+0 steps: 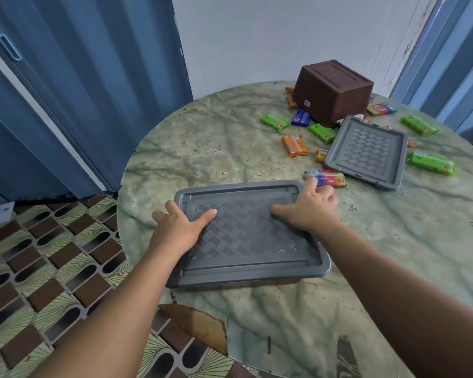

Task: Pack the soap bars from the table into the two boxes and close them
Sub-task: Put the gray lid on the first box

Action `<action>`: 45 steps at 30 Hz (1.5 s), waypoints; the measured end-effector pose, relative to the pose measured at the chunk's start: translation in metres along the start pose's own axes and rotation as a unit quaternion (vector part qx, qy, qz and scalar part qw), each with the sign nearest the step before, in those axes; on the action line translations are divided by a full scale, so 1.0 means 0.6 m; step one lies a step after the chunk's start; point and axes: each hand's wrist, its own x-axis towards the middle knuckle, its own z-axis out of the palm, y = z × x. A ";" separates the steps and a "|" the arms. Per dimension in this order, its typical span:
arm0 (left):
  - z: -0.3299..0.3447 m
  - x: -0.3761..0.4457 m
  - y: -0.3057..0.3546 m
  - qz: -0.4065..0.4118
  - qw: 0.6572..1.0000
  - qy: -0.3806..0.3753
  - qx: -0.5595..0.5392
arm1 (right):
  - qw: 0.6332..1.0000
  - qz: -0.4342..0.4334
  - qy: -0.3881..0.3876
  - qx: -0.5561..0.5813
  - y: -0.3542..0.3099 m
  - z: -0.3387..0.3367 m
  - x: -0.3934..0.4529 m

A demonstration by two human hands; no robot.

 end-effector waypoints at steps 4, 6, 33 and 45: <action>0.001 0.001 -0.006 0.014 1.000 0.002 0.004 | 0.998 -0.017 -0.007 0.057 0.009 0.023 0.001; 0.008 -0.002 -0.013 0.025 0.999 0.024 0.004 | 0.998 -0.024 0.002 0.059 0.013 0.026 -0.002; 0.023 -0.067 -0.040 0.125 0.963 0.199 0.132 | 0.992 -0.015 0.052 0.111 0.030 0.036 -0.002; 0.032 -0.059 -0.045 0.107 0.984 0.140 0.014 | 0.986 -0.091 0.114 -0.083 0.016 0.037 -0.032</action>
